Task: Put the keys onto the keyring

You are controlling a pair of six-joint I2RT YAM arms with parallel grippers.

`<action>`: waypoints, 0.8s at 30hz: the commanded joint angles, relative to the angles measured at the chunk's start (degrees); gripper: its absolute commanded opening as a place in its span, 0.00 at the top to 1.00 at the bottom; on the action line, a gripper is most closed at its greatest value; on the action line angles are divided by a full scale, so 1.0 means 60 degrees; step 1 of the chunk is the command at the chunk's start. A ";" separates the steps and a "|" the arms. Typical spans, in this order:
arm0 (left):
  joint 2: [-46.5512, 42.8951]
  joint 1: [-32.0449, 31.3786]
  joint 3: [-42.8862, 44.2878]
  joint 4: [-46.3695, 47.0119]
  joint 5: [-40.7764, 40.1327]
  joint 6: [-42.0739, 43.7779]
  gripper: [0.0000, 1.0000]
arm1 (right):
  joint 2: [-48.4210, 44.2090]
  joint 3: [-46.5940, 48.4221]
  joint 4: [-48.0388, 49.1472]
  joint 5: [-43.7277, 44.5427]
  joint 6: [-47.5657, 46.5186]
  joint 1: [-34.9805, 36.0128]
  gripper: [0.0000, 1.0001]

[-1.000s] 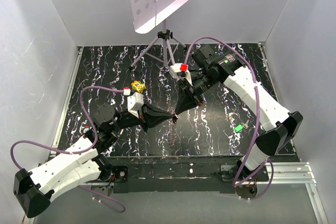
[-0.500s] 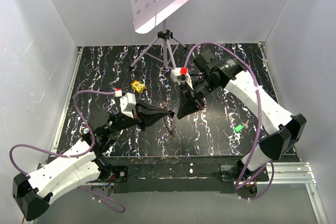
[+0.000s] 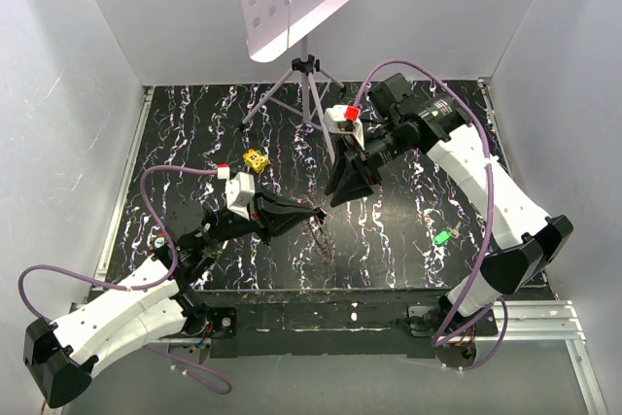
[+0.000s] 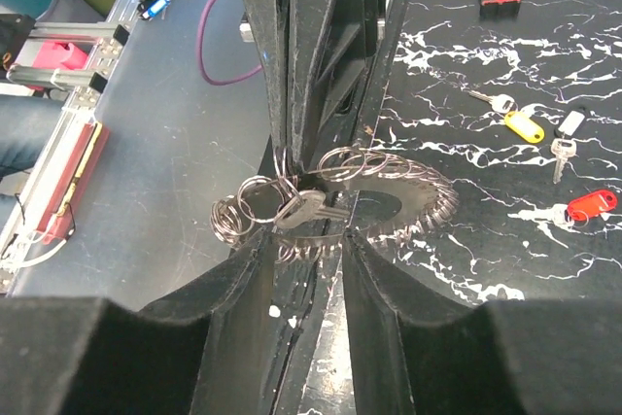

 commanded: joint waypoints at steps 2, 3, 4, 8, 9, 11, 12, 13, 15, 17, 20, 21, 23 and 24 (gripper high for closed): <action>0.0082 0.0061 0.0117 0.0409 0.0227 -0.0115 1.00 | 0.0248 0.0396 0.0049 -0.0484 -0.0250 0.0133 0.59; 0.0082 0.0061 0.0117 0.0424 0.0241 -0.0115 1.00 | 0.0278 0.0426 0.0034 -0.0542 -0.0265 0.0148 0.59; 0.0097 0.0046 0.0117 0.0424 0.0241 -0.0115 1.00 | 0.0321 0.0499 -0.0010 -0.0557 -0.0294 0.0162 0.59; 0.0053 0.0060 0.0132 0.0395 0.0168 -0.0115 1.00 | 0.0395 0.0529 -0.0083 -0.0631 -0.0367 0.0309 0.60; 0.0053 0.0061 0.0117 0.0394 0.0154 -0.0086 1.00 | 0.0381 0.0485 -0.0098 -0.0645 -0.0367 0.0352 0.61; 0.0024 0.0046 0.0103 0.0380 0.0095 -0.0071 1.00 | 0.0380 0.0368 -0.0083 -0.0645 -0.0411 0.0397 0.64; 0.0009 0.0046 0.0103 0.0380 0.0095 -0.0071 1.00 | 0.0352 0.0339 -0.0098 -0.0645 -0.0426 0.0440 0.65; 0.0009 0.0060 0.0117 0.0365 0.0080 -0.0057 1.00 | 0.0351 0.0338 -0.0127 -0.0660 -0.0440 0.0455 0.66; 0.0009 0.0046 0.0117 0.0350 0.0066 -0.0042 1.00 | 0.0380 0.0309 -0.0200 -0.0689 -0.0557 0.0485 0.69; 0.0009 0.0046 0.0132 0.0321 0.0022 -0.0027 1.00 | 0.0352 0.0324 -0.0273 -0.0718 -0.0602 0.0499 0.72; -0.0035 0.0061 0.0132 0.0292 -0.0081 0.0031 1.00 | 0.0351 0.0324 -0.0390 -0.0733 -0.0719 0.0573 0.74; -0.0049 0.0046 0.0117 0.0277 -0.0110 0.0046 1.00 | 0.0366 0.0338 -0.0420 -0.0719 -0.0762 0.0573 0.76; -0.0079 0.0060 0.0132 0.0248 -0.0139 0.0046 1.00 | 0.0366 0.0338 -0.0507 -0.0704 -0.0836 0.0587 0.79; -0.0093 0.0046 0.0117 0.0262 -0.0169 0.0060 1.00 | 0.0395 0.0324 -0.0537 -0.0704 -0.0851 0.0587 0.82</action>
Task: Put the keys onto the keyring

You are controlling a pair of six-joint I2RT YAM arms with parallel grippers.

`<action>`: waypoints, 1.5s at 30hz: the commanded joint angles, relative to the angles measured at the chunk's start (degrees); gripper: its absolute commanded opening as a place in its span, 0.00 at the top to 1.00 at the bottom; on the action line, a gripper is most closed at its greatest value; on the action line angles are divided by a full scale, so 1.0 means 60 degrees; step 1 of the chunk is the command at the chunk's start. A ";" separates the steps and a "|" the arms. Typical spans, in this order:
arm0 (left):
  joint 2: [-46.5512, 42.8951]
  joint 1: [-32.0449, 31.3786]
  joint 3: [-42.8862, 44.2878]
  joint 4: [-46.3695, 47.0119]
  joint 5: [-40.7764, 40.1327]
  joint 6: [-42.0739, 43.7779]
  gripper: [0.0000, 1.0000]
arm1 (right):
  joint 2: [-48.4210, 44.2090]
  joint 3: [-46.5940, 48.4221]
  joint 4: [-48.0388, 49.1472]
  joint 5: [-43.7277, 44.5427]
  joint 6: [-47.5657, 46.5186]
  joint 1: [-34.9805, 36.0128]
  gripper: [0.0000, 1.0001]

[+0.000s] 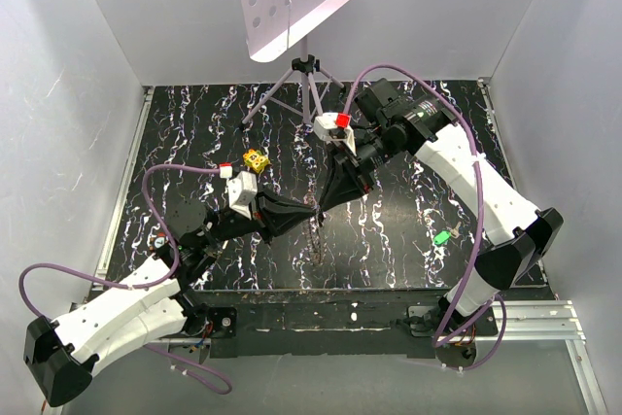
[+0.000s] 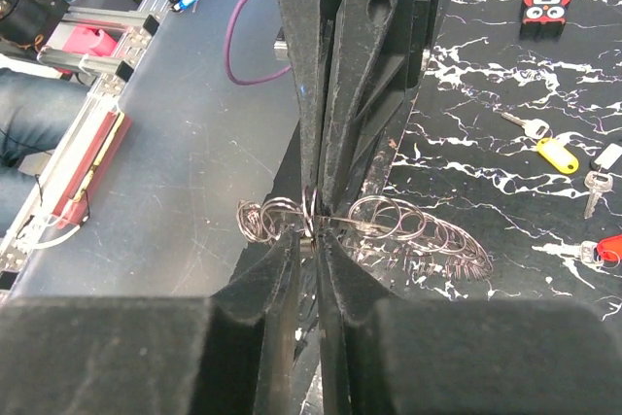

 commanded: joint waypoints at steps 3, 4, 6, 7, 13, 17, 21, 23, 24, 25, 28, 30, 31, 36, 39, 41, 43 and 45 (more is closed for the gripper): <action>-0.0257 0.0060 0.0117 0.0241 -0.0220 0.0119 1.00 | -0.0031 0.0182 -0.0447 -0.0281 -0.0403 0.0088 0.89; -0.0243 0.0046 0.0132 0.0241 -0.0249 0.0104 1.00 | -0.0031 0.0182 -0.0490 -0.0267 -0.0403 0.0088 0.92; -0.0272 0.0046 0.0117 0.0211 -0.0234 0.0134 1.00 | -0.0017 0.0182 -0.0505 -0.0237 -0.0433 0.0088 0.96; -0.0272 0.0060 0.0117 0.0197 -0.0249 0.0134 1.00 | -0.0031 0.0182 -0.0505 -0.0252 -0.0404 0.0088 0.97; -0.0389 0.0060 0.0059 0.0313 -0.0512 0.0090 1.00 | -0.0279 -0.0198 0.0459 0.0128 0.0838 0.0088 0.99; -0.0565 0.0061 -0.0088 0.0650 -0.0951 0.0046 1.00 | -0.0587 -0.1003 0.1324 0.0494 0.1689 0.0088 0.99; -0.0594 0.0061 -0.0190 0.1031 -0.1274 -0.0086 1.00 | -0.0807 -0.1692 0.1881 0.0744 0.2203 0.0074 0.99; -0.0594 0.0046 -0.0249 0.1265 -0.1391 -0.0174 1.00 | -0.0866 -0.1897 0.2116 0.0773 0.2437 0.0074 0.99; -0.0565 0.0046 -0.0264 0.1411 -0.1392 -0.0217 1.00 | -0.0881 -0.1942 0.2175 0.0759 0.2496 0.0059 0.99; -0.0522 0.0060 -0.0264 0.1456 -0.1334 -0.0247 1.00 | -0.0881 -0.1971 0.2204 0.0715 0.2497 0.0074 0.99; -0.0419 0.0046 -0.0249 0.1369 -0.1027 -0.0247 1.00 | -0.0925 -0.1812 0.2190 0.0511 0.2541 -0.0043 0.99; -0.0433 0.0061 -0.0264 0.1267 -0.0880 -0.0276 1.00 | -0.0852 -0.1359 0.1665 0.0131 0.2104 -0.0350 0.94; -0.0448 0.0046 -0.0264 0.1179 -0.0806 -0.0248 1.00 | -0.0808 -0.1052 0.1285 -0.0002 0.1739 -0.0554 0.81; -0.0536 0.0075 -0.0220 0.0798 -0.0528 -0.0203 1.00 | -0.0880 -0.0346 0.0900 -0.0324 0.0740 -0.0952 0.53; -0.0346 0.0061 -0.0118 0.0812 -0.0235 -0.0247 1.00 | -0.0838 -0.0361 0.1077 -0.0851 0.0608 -0.0864 0.48; -0.0170 0.0075 -0.0088 0.0957 -0.0060 -0.0305 1.00 | -0.0677 -0.0229 0.0815 -0.0954 0.0215 -0.0718 0.48; -0.0067 0.0075 -0.0059 0.1075 0.0029 -0.0349 1.00 | -0.0574 -0.0199 0.0740 -0.0955 0.0080 -0.0586 0.47; -0.0009 0.0061 -0.0059 0.1134 0.0073 -0.0379 1.00 | -0.0515 -0.0199 0.0754 -0.0941 0.0066 -0.0440 0.47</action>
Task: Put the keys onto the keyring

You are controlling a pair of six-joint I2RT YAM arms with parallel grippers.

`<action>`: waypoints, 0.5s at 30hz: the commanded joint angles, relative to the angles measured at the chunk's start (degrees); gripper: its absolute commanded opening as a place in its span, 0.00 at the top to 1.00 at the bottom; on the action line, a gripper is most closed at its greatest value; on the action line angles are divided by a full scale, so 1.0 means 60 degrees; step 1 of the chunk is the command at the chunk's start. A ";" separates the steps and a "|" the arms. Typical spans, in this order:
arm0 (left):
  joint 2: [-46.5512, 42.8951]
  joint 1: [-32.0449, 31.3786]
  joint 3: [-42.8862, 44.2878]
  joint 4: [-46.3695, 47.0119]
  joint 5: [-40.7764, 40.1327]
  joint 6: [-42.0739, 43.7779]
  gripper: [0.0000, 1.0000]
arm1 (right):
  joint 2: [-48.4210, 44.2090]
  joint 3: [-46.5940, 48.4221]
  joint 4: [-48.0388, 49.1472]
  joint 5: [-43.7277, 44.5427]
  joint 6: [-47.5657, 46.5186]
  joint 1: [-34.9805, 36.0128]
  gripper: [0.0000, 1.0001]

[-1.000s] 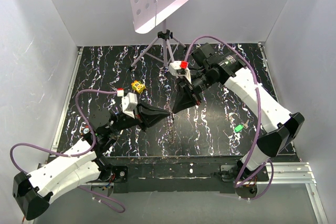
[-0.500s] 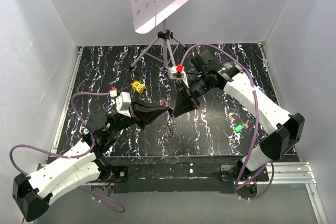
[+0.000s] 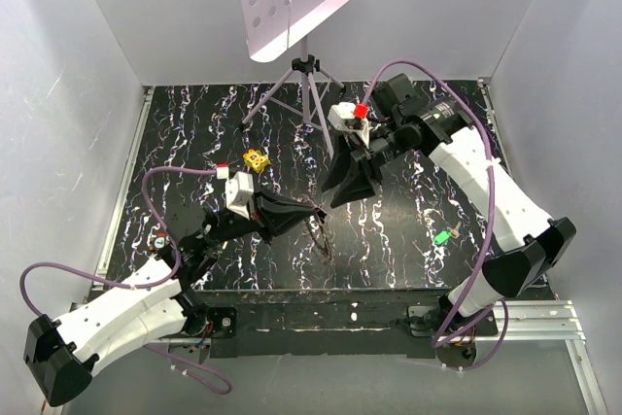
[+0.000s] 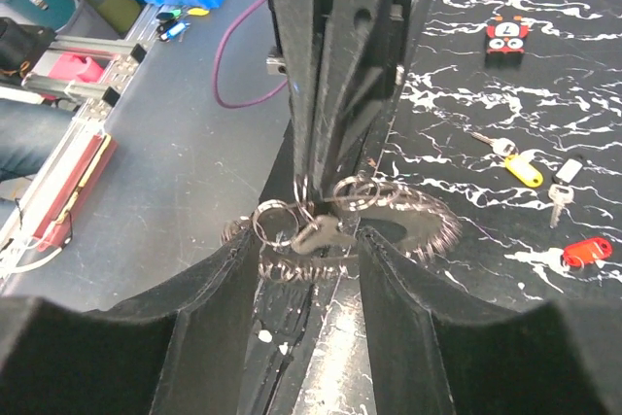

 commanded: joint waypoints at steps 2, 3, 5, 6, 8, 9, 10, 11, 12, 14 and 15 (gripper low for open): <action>0.0101 0.0072 0.0222 0.0431 0.0317 -0.0120 1.00 | 0.0163 0.0362 -0.0255 -0.0423 -0.0488 0.0340 0.48; 0.0101 0.0057 0.0222 0.0431 0.0317 -0.0106 1.00 | 0.0178 0.0376 -0.0240 -0.0423 -0.0488 0.0370 0.48; 0.0072 0.0057 0.0237 0.0431 0.0288 -0.0106 1.00 | 0.0192 0.0274 -0.0211 -0.0423 -0.0474 0.0414 0.50; 0.0043 0.0057 0.0237 0.0431 0.0259 -0.0106 1.00 | 0.0178 0.0216 -0.0211 -0.0409 -0.0474 0.0443 0.51; 0.0028 0.0057 0.0237 0.0431 0.0244 -0.0091 1.00 | 0.0178 0.0069 -0.0196 -0.0379 -0.0488 0.0473 0.51; 0.0028 0.0071 0.0237 0.0431 0.0215 -0.0091 1.00 | 0.0178 -0.0018 -0.0196 -0.0379 -0.0488 0.0473 0.51; 0.0028 0.0072 0.0237 0.0431 0.0229 -0.0091 1.00 | 0.0163 -0.0048 -0.0196 -0.0394 -0.0503 0.0487 0.52; 0.0028 0.0057 0.0222 0.0431 0.0215 -0.0077 1.00 | 0.0163 -0.0077 -0.0196 -0.0437 -0.0503 0.0516 0.52; 0.0013 0.0071 0.0222 0.0431 0.0186 -0.0077 1.00 | 0.0149 -0.0107 -0.0196 -0.0452 -0.0517 0.0546 0.53; -0.0001 0.0072 0.0208 0.0446 0.0083 -0.0033 1.00 | 0.0134 -0.0165 -0.0225 -0.0453 -0.0532 0.0605 0.55; -0.0016 0.0072 0.0207 0.0489 0.0054 -0.0033 1.00 | 0.0134 -0.0195 -0.0225 -0.0409 -0.0547 0.0663 0.55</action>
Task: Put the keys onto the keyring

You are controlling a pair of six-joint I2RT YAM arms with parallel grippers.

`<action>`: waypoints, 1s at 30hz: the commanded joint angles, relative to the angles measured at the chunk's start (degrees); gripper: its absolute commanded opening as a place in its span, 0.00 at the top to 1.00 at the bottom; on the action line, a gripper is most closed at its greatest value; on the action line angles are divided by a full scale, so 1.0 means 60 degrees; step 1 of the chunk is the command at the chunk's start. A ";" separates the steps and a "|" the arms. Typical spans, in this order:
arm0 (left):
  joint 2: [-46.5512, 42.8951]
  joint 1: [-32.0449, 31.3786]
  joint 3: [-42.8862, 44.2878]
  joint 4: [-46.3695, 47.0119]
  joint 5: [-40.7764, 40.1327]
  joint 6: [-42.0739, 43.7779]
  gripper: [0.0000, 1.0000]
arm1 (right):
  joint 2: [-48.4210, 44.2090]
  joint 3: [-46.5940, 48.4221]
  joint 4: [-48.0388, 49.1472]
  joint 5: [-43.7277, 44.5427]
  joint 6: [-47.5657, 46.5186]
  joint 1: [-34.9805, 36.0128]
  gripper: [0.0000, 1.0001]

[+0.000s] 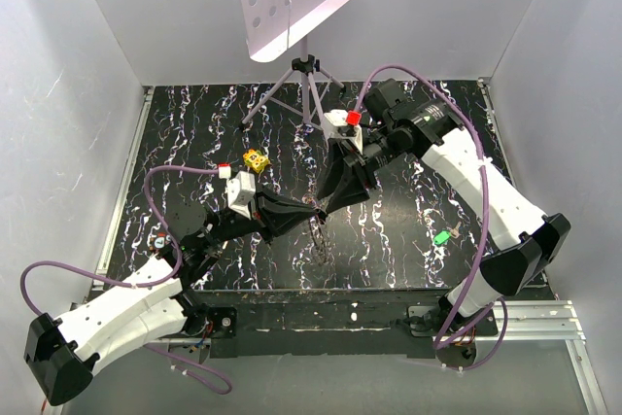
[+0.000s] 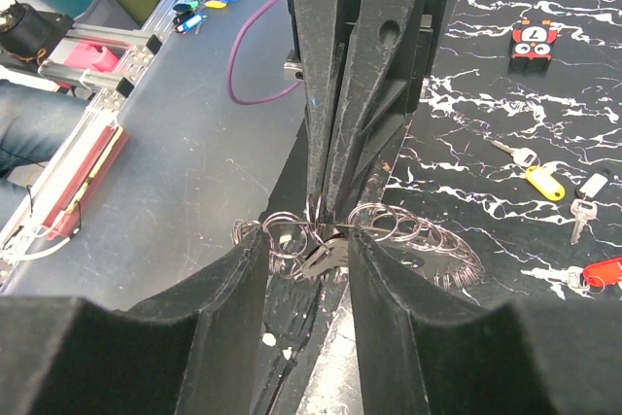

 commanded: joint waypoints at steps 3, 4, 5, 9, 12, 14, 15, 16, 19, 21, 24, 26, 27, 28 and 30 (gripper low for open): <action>-0.0246 0.0072 0.0193 0.0504 -0.0212 0.0062 1.00 | -0.0048 -0.0210 -0.0222 -0.0252 -0.0325 0.0234 0.57; -0.0231 0.0072 0.0193 0.0504 -0.0227 0.0062 1.00 | -0.0048 -0.0224 -0.0280 -0.0252 -0.0369 0.0248 0.58; -0.0275 0.0072 0.0193 0.0504 -0.0242 0.0062 1.00 | -0.0034 -0.0239 -0.0310 -0.0252 -0.0398 0.0248 0.59; -0.0319 0.0086 0.0149 0.0490 -0.0330 0.0091 1.00 | -0.0034 -0.0239 -0.0325 -0.0252 -0.0413 0.0278 0.64; -0.0363 0.0086 0.0134 0.0446 -0.0315 0.0092 1.00 | -0.0034 -0.0195 -0.0325 -0.0266 -0.0428 0.0278 0.68; -0.0363 0.0115 0.0134 0.0417 -0.0301 0.0092 1.00 | -0.0033 -0.0166 -0.0340 -0.0266 -0.0413 0.0278 0.71; -0.0378 0.0116 0.0134 0.0402 -0.0300 0.0092 1.00 | -0.0033 -0.0166 -0.0354 -0.0266 -0.0428 0.0278 0.72; -0.0378 0.0101 0.0134 0.0402 -0.0300 0.0077 1.00 | -0.0033 -0.0180 -0.0354 -0.0266 -0.0413 0.0263 0.74; -0.0422 0.0130 0.0120 0.0373 -0.0301 0.0092 1.00 | -0.0033 -0.0166 -0.0340 -0.0310 -0.0428 0.0278 0.79; -0.0422 0.0130 0.0105 0.0373 -0.0301 0.0092 1.00 | -0.0019 -0.0137 -0.0340 -0.0325 -0.0399 0.0263 0.81; -0.0407 0.0130 0.0120 0.0416 -0.0286 0.0062 1.00 | -0.0004 -0.0122 -0.0325 -0.0369 -0.0326 0.0278 0.81; -0.0407 0.0145 0.0119 0.0402 -0.0300 0.0077 1.00 | 0.0011 -0.0137 -0.0252 -0.0384 -0.0252 0.0292 0.85; -0.0422 0.0145 0.0120 0.0402 -0.0315 0.0077 1.00 | 0.0025 -0.0137 -0.0208 -0.0398 -0.0194 0.0292 0.89; -0.0407 0.0130 0.0120 0.0402 -0.0301 0.0077 1.00 | 0.0025 -0.0137 -0.0193 -0.0384 -0.0135 0.0292 0.92; -0.0436 0.0145 0.0120 0.0373 -0.0315 0.0091 1.00 | 0.0025 -0.0166 -0.0077 -0.0354 0.0025 0.0292 0.99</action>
